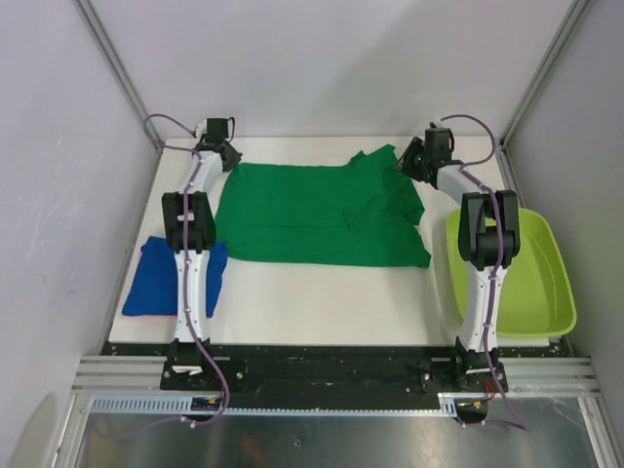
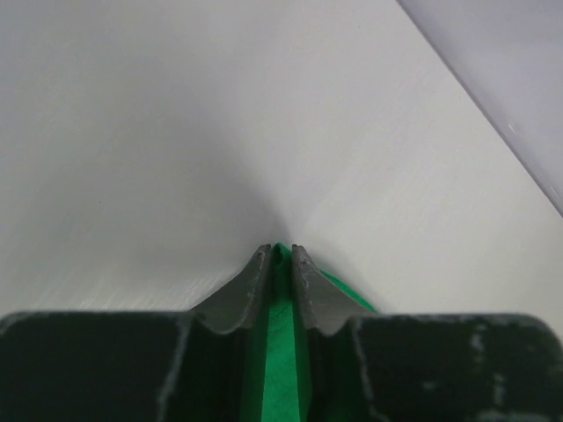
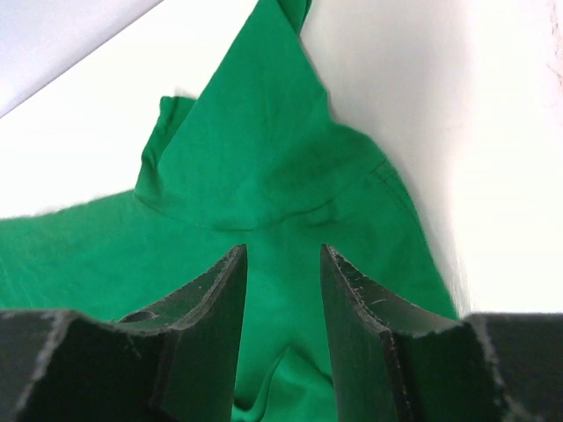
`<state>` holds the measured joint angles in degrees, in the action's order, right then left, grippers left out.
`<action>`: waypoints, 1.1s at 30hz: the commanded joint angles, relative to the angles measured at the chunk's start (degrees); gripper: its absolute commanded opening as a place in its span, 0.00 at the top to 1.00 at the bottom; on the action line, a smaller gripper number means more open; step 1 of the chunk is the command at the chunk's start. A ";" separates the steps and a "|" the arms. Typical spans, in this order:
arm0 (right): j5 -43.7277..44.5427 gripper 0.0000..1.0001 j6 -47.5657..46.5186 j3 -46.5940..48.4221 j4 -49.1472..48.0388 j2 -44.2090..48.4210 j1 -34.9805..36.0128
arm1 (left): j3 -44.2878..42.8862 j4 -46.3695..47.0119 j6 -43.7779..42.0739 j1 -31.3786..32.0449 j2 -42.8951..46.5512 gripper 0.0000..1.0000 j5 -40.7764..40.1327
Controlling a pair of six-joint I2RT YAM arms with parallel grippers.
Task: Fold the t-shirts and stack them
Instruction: Grap the side of the flattened tshirt furthest away from the robot with both arms
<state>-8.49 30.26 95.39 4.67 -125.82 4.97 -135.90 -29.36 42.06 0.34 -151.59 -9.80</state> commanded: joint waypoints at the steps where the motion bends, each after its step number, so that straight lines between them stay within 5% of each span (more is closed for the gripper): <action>1: 0.73 0.57 1.03 6.22 0.34 -4.03 -0.55 | -0.90 0.14 0.96 -0.16 -0.39 0.83 0.40; 19: 10.25 0.56 5.89 26.53 5.87 -19.69 -0.87 | 0.30 0.70 1.01 -0.16 0.03 0.91 1.52; 33: 7.73 0.68 5.27 26.77 5.60 -20.27 0.27 | 1.75 1.14 0.26 -0.16 0.80 0.95 1.78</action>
<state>0.03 35.99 121.38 10.09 -146.54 4.54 -135.26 -28.49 42.11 0.34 -151.63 -8.60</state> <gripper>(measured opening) 0.342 0.064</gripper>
